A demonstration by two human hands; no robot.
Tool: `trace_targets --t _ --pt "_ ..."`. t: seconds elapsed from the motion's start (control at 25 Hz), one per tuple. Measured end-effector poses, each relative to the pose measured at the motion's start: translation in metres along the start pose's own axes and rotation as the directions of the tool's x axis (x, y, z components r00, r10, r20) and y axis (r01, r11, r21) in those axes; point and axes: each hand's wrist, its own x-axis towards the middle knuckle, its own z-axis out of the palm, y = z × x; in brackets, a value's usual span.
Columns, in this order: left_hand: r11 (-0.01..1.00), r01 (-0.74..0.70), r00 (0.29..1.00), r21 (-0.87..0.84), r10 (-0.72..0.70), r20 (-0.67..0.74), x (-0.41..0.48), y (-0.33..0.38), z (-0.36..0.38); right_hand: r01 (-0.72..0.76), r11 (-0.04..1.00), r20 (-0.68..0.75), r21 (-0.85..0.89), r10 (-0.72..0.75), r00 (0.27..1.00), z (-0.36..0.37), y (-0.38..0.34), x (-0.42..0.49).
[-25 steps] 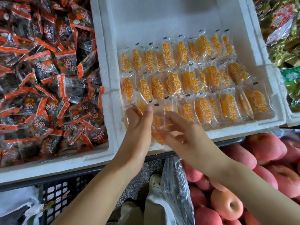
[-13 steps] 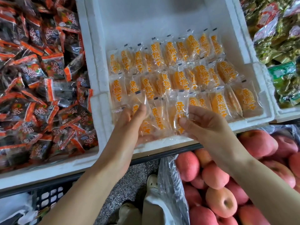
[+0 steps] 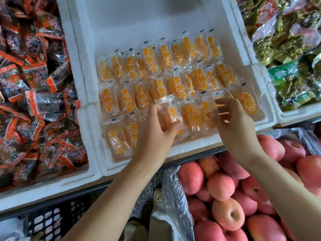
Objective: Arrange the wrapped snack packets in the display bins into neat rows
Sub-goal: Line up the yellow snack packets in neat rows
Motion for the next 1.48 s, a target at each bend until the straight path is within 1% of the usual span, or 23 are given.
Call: trace_targets --t 0.08,0.16,0.28,0.36,0.44,0.52,0.6,0.64,0.72,0.76,0.8,0.88,0.96,1.0,1.04,1.12,1.16,1.24,1.32,1.36,1.4,1.44,1.48 --pt "0.992 -0.062 0.998 0.111 0.061 0.016 0.004 0.0 0.008 0.02 0.999 -0.042 -0.047 -0.022 0.999 0.002 0.005 0.001" --pt "0.968 -0.135 0.991 0.213 0.129 0.038 0.005 0.001 0.014 0.035 0.994 -0.047 -0.106 -0.04 0.998 0.005 0.009 0.003" --pt "0.91 -0.213 0.976 0.355 0.216 0.033 0.004 0.0 0.017 0.132 0.951 -0.026 -0.28 -0.145 0.989 0.006 0.013 0.003" --pt "0.807 -0.312 0.939 0.502 0.343 0.031 0.005 -0.002 0.017 0.172 0.92 -0.005 -0.352 -0.186 0.983 0.004 0.014 0.004" --pt "0.719 -0.38 0.906 0.582 0.417 0.075 0.006 -0.002 0.014 0.199 0.912 0.017 -0.359 -0.207 0.978 0.002 0.016 0.004" --pt "0.66 -0.431 0.887 0.616 0.434 0.156 0.011 -0.002 0.011 0.234 0.904 0.036 -0.358 -0.237 0.971 0.0 0.02 0.004" --pt "0.622 -0.439 0.89 0.648 0.4 0.219 0.017 -0.001 0.01 0.264 0.893 0.055 -0.365 -0.262 0.963 -0.001 0.024 0.005" --pt "0.571 -0.45 0.882 0.686 0.405 0.242 0.02 -0.001 0.01 0.268 0.894 0.069 -0.358 -0.261 0.963 -0.002 0.025 0.006" --pt "0.396 -0.491 0.844 0.776 0.436 0.311 0.028 -0.001 0.009 0.274 0.898 0.114 -0.344 -0.25 0.962 -0.005 0.027 0.007" --pt "0.326 -0.508 0.828 0.797 0.44 0.348 0.033 -0.001 0.008 0.278 0.898 0.132 -0.34 -0.247 0.96 -0.006 0.027 0.008" --pt "0.288 -0.507 0.825 0.812 0.435 0.361 0.037 -0.001 0.007 0.28 0.903 0.14 -0.326 -0.247 0.959 -0.007 0.028 0.008" --pt "0.268 -0.429 0.859 0.863 0.418 0.297 0.041 -0.001 0.004 0.25 0.941 0.123 -0.229 -0.227 0.966 -0.008 0.028 0.009" --pt "0.266 -0.285 0.922 0.921 0.337 0.189 0.043 0.002 0.0 0.143 0.988 0.081 -0.056 -0.138 0.987 -0.01 0.027 0.008" --pt "0.277 -0.244 0.941 0.929 0.298 0.158 0.043 0.003 0.0 0.079 0.997 0.065 0.025 -0.081 0.995 -0.01 0.026 0.008" --pt "0.304 -0.241 0.942 0.922 0.3 0.147 0.042 0.003 0.0 0.024 0.996 0.051 0.089 -0.029 0.998 -0.011 0.026 0.008" --pt "0.371 -0.328 0.898 0.869 0.409 0.164 0.037 -0.001 0.0 -0.028 0.986 0.013 0.165 0.026 1.0 -0.011 0.027 0.009" --pt "0.379 -0.381 0.871 0.843 0.452 0.191 0.031 -0.003 0.0 -0.03 0.981 -0.01 0.192 0.033 0.999 -0.011 0.028 0.01" --pt "0.349 -0.457 0.836 0.818 0.481 0.262 0.016 -0.009 -0.002 -0.015 0.97 -0.035 0.243 0.025 0.999 -0.011 0.029 0.013" --pt "0.301 -0.489 0.821 0.819 0.475 0.316 0.007 -0.015 -0.004 0.022 0.981 -0.009 0.193 -0.021 1.0 -0.012 0.031 0.012" --pt "0.284 -0.494 0.819 0.822 0.469 0.331 0.006 -0.019 -0.005 0.076 0.991 0.009 0.112 -0.078 0.997 -0.012 0.033 0.011" --pt "0.275 -0.497 0.817 0.823 0.467 0.338 0.006 -0.022 -0.006 0.163 0.987 0.024 0.003 -0.163 0.986 -0.013 0.035 0.009" --pt "0.274 -0.503 0.814 0.819 0.469 0.343 0.008 -0.024 -0.006 0.268 0.956 0.037 -0.117 -0.265 0.963 -0.014 0.037 0.009" --pt "0.28 -0.513 0.81 0.811 0.471 0.349 0.01 -0.026 -0.006 0.37 0.903 0.058 -0.221 -0.366 0.929 -0.014 0.039 0.008"
